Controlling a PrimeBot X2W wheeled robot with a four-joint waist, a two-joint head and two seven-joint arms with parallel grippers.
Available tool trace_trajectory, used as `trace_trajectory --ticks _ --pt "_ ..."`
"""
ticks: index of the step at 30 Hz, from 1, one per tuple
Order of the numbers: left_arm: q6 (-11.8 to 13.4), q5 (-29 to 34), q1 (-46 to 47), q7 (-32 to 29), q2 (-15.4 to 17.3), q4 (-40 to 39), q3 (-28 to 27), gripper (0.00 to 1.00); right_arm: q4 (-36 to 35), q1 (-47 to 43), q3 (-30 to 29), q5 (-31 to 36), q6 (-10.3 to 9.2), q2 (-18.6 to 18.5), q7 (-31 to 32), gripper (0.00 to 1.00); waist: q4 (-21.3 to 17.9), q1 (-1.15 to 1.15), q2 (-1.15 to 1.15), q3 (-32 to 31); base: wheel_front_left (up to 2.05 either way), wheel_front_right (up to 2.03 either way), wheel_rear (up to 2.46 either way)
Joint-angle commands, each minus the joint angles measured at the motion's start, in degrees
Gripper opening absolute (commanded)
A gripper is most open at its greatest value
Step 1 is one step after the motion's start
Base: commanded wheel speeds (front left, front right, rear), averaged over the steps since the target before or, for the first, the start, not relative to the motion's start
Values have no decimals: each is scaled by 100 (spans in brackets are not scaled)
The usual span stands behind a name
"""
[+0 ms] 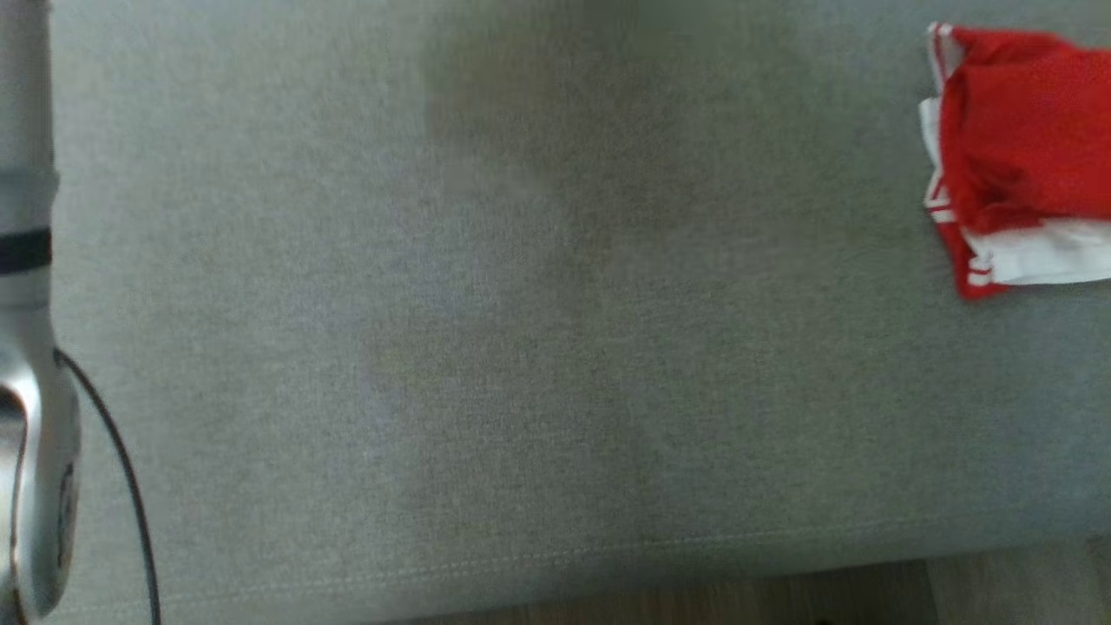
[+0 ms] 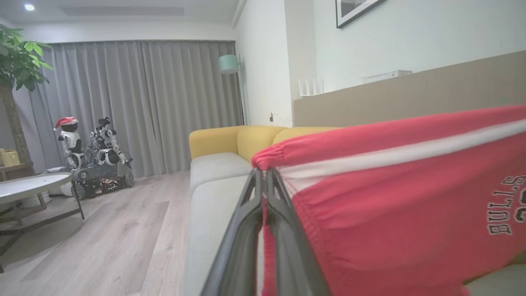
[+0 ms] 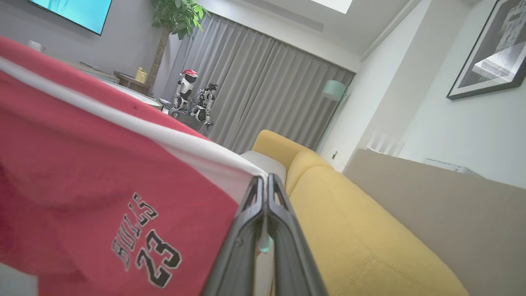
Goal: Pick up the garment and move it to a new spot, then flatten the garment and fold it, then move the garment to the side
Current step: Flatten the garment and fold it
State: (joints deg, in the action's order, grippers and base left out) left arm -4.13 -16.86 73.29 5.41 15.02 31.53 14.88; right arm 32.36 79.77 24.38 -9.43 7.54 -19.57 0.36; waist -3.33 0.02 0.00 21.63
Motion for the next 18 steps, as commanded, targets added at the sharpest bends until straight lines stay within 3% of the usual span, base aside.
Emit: trace_trajectory --ticks 1,9,18 --pt "-43 102 328 242 214 210 -95 0 224 173 -186 128 -5 198 -287 0 75 -2 0 296 0 0 0" --pt "-259 297 -133 839 -62 1384 583 0 1565 -493 214 136 -5 694 -854 0 298 -2 0 363 0 0 0" --pt "-331 342 -1589 954 -48 1541 1390 0 2485 -1670 1069 -273 -5 665 -930 0 479 -2 0 -119 0 0 0"
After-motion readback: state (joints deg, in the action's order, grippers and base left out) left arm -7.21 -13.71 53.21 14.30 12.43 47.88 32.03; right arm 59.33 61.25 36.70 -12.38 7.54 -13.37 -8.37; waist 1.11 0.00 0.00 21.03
